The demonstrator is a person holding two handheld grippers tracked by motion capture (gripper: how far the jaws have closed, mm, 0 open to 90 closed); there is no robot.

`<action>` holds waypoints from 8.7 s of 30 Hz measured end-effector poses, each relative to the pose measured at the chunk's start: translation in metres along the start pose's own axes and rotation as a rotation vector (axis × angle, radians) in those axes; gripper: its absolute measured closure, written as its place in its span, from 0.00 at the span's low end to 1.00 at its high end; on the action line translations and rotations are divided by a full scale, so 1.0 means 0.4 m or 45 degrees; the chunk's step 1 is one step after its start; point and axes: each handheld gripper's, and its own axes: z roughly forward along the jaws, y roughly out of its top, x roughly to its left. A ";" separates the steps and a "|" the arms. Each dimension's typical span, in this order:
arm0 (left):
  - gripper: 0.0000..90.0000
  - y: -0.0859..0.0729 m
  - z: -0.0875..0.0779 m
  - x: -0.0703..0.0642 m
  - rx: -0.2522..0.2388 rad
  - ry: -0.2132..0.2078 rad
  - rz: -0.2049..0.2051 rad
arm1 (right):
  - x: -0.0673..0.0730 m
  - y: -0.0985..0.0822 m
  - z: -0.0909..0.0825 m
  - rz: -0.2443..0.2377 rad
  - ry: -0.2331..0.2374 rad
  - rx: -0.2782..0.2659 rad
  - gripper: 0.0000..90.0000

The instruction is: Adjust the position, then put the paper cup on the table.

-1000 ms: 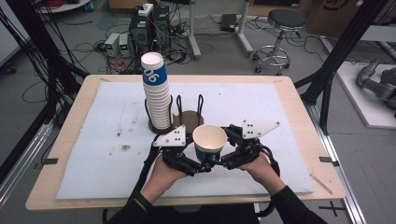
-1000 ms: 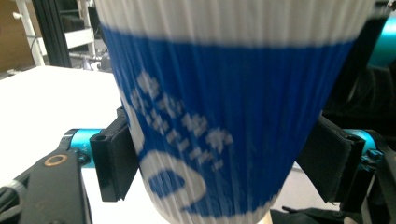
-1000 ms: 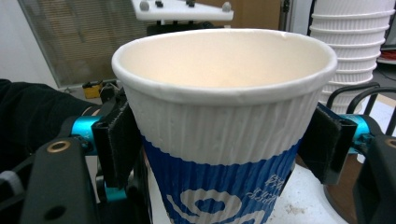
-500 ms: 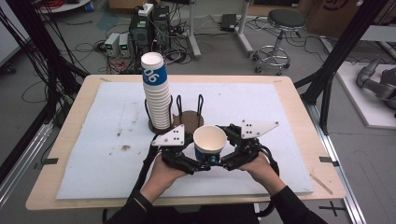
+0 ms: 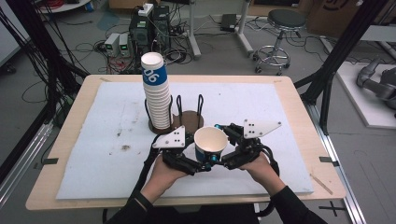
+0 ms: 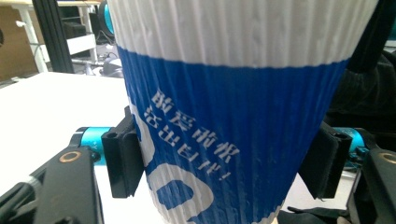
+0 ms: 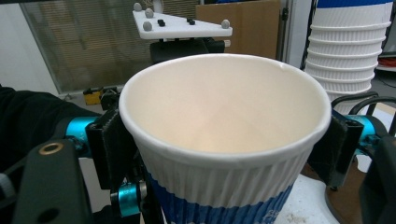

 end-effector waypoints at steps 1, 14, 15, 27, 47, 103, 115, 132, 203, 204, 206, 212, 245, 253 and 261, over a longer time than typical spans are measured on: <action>0.29 0.001 -0.001 0.000 0.008 0.015 0.011 | 0.000 0.000 -0.001 -0.003 -0.005 0.003 0.24; 0.20 -0.015 -0.123 0.013 0.066 0.192 0.010 | -0.030 0.003 -0.045 0.015 -0.136 -0.043 0.24; 0.20 -0.021 -0.137 0.014 0.055 0.209 -0.003 | -0.033 0.003 -0.048 0.018 -0.147 -0.042 0.24; 0.20 -0.061 -0.285 0.027 -0.005 0.550 -0.021 | -0.060 -0.001 -0.087 0.052 -0.231 -0.052 0.23; 0.20 -0.068 -0.279 0.037 -0.007 0.583 0.010 | -0.063 0.004 -0.118 0.032 -0.287 -0.032 0.24; 0.20 -0.093 -0.309 0.031 -0.034 0.614 -0.090 | -0.114 0.027 -0.214 0.015 -0.548 -0.004 0.24; 0.20 -0.099 -0.297 0.034 -0.008 0.605 -0.092 | -0.153 0.023 -0.242 0.014 -0.609 0.031 0.24; 0.20 -0.102 -0.296 0.031 0.008 0.610 -0.081 | -0.191 0.006 -0.256 -0.012 -0.663 0.040 0.24; 0.20 -0.115 -0.287 0.031 0.045 0.584 -0.083 | -0.387 -0.219 -0.217 0.230 -1.031 0.198 0.24; 0.20 -0.115 -0.286 0.031 0.045 0.585 -0.082 | -0.387 -0.220 -0.217 0.229 -1.034 0.193 0.24; 0.20 -0.115 -0.286 0.032 0.045 0.584 -0.084 | -0.386 -0.219 -0.217 0.232 -1.032 0.196 0.24; 0.20 -0.113 -0.280 0.034 0.048 0.578 -0.079 | -0.371 -0.216 -0.218 0.214 -1.052 0.249 0.22; 0.20 -0.105 -0.261 0.035 0.056 0.558 -0.062 | -0.319 -0.199 -0.223 0.282 -1.163 0.409 0.17; 0.20 -0.104 -0.261 0.036 0.057 0.559 -0.062 | -0.288 -0.197 -0.244 0.319 -1.165 0.444 0.17; 0.20 -0.105 -0.257 0.039 0.057 0.564 -0.069 | -0.241 -0.185 -0.285 0.341 -1.118 0.398 0.17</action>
